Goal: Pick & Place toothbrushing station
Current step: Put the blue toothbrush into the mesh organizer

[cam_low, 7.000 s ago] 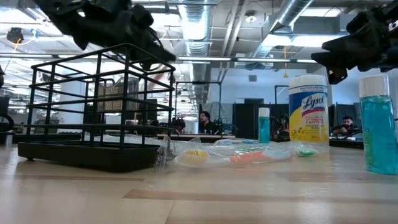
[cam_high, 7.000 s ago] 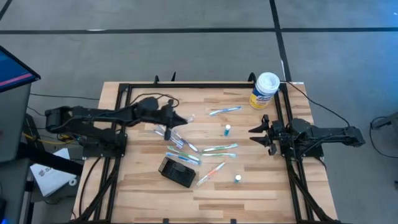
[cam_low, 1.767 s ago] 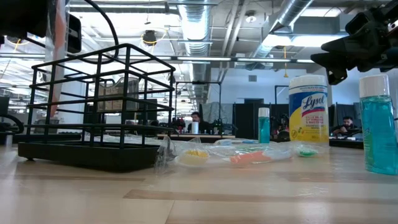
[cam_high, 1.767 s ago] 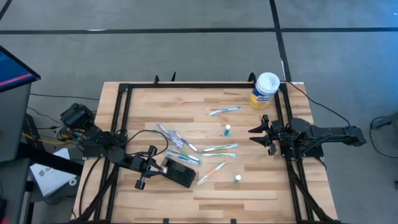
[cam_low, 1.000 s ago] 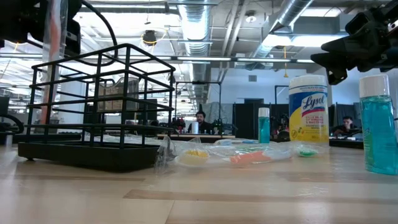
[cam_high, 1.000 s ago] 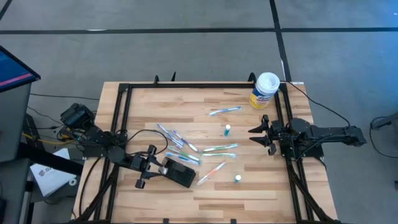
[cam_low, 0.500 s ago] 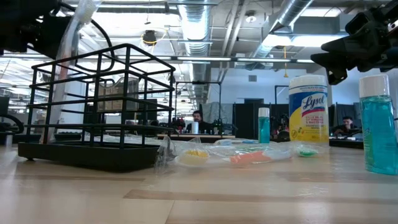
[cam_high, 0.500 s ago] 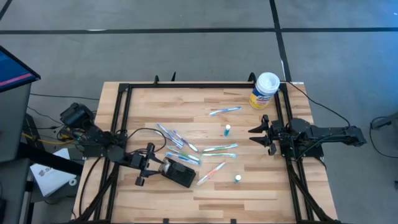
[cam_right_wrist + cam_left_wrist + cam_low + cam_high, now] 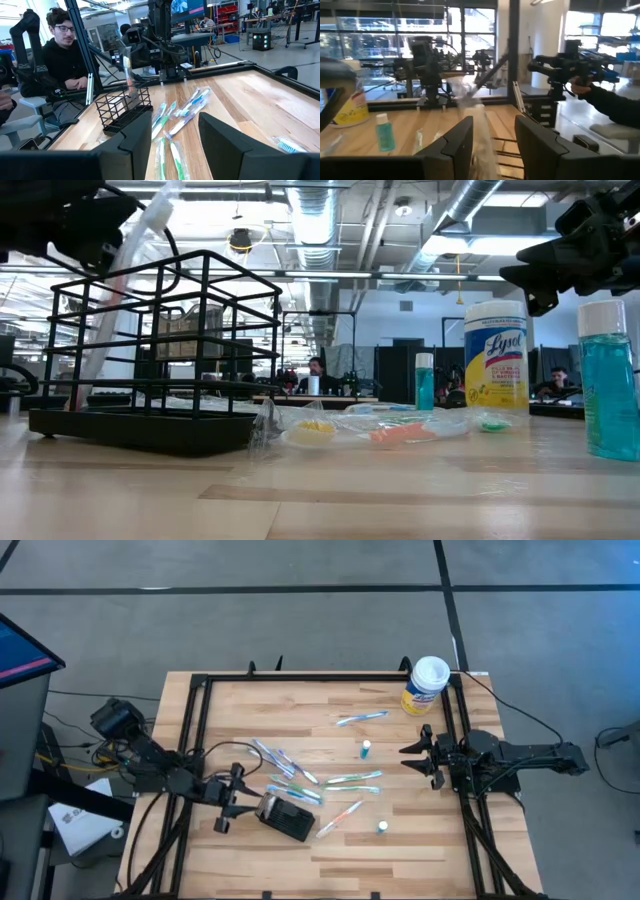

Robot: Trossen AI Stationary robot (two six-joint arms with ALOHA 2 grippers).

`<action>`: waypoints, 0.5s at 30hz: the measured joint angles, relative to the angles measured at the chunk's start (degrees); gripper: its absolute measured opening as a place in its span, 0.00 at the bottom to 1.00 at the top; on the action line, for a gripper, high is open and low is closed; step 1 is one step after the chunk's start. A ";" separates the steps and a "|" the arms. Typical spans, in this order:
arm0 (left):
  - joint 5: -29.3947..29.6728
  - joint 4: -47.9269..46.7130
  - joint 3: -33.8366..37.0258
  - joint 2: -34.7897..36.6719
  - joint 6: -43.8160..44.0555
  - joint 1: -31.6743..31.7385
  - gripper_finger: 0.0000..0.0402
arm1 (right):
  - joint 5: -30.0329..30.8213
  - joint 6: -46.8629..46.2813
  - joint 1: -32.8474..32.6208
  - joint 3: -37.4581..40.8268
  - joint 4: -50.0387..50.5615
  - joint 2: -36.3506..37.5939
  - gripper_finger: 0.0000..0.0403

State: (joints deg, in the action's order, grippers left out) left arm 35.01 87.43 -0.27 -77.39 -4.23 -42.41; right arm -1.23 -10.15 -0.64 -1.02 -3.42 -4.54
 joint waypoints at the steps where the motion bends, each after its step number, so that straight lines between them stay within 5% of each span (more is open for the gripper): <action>1: 1.30 0.02 0.00 0.32 0.01 0.00 0.34 | 0.00 0.00 0.00 0.00 0.00 0.00 0.38; 7: 10.79 -0.03 -0.02 2.24 -1.03 0.02 0.30 | 0.00 0.00 0.00 0.00 0.00 0.00 0.38; 15: 15.99 -0.03 -0.02 4.28 -2.80 1.07 0.26 | 0.76 -1.92 -0.02 0.00 0.00 0.00 0.38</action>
State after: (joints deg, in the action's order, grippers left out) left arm 51.00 87.40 -0.30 -73.11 -7.02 -41.35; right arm -0.48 -12.07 -0.67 -1.02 -3.42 -4.54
